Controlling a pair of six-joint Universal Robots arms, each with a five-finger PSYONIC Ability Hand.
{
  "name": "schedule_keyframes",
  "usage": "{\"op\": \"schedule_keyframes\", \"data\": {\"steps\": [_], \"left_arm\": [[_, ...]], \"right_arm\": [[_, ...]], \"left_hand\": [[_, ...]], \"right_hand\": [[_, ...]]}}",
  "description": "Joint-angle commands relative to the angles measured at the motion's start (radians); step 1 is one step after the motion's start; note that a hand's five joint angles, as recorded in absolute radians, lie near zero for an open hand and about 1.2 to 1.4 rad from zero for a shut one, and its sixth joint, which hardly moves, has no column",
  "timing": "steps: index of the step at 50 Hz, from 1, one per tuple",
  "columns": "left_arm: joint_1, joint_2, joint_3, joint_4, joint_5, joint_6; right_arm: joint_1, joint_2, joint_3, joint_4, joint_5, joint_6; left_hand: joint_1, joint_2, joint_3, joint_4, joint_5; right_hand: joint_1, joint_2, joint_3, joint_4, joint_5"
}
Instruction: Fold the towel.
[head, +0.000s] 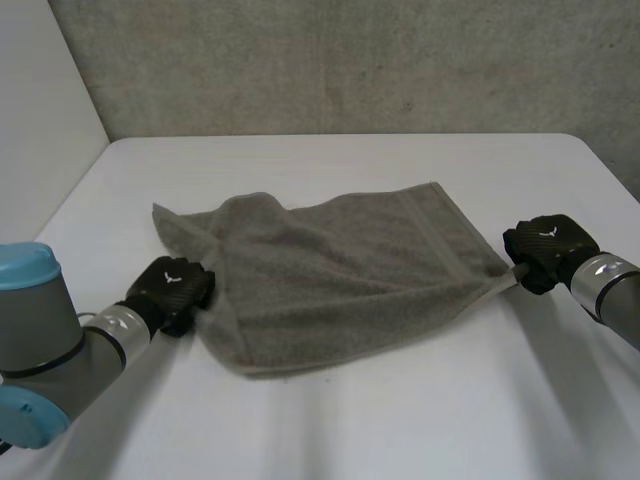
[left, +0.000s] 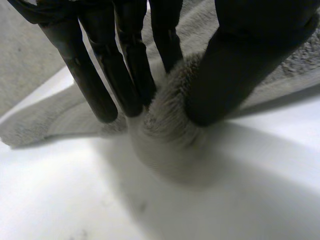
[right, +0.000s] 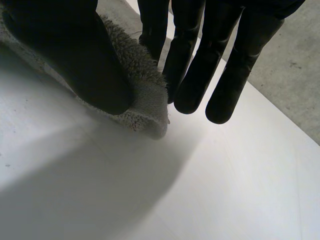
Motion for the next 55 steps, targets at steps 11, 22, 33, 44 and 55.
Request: {"op": "schedule_keyframes", "data": {"steps": [11,22,33,44,55], "left_arm": [[-0.018,0.149,-0.019,0.041,-0.018,-0.015],[0.022,0.388,-0.01,-0.203,-0.066,-0.012],[0.068,0.719,0.172,-0.417,-0.075,-0.063],[0.071,0.71,0.263,-0.577,-0.112,-0.07],[0.057,0.271,0.352,-0.575,-0.115,-0.066]], "right_arm": [[0.0,0.005,-0.008,0.003,0.009,-0.002],[-0.018,-0.191,-0.046,0.183,0.009,-0.073],[-0.066,-0.533,-0.287,0.384,0.005,-0.057],[-0.086,-0.475,-0.384,0.588,-0.008,-0.123],[-0.007,-0.108,-0.471,0.606,0.107,-0.24]], "left_hand": [[0.375,0.368,0.379,0.378,0.38],[0.375,0.368,0.379,0.378,0.38],[0.375,0.368,0.379,0.378,0.38],[0.375,0.368,0.379,0.378,0.38],[0.375,0.368,0.379,0.378,0.38]], "right_hand": [[0.327,0.224,0.204,0.199,0.313],[0.327,0.224,0.204,0.199,0.313],[0.327,0.224,0.204,0.199,0.313],[0.327,0.224,0.204,0.199,0.313],[0.327,0.224,0.204,0.199,0.313]]}}
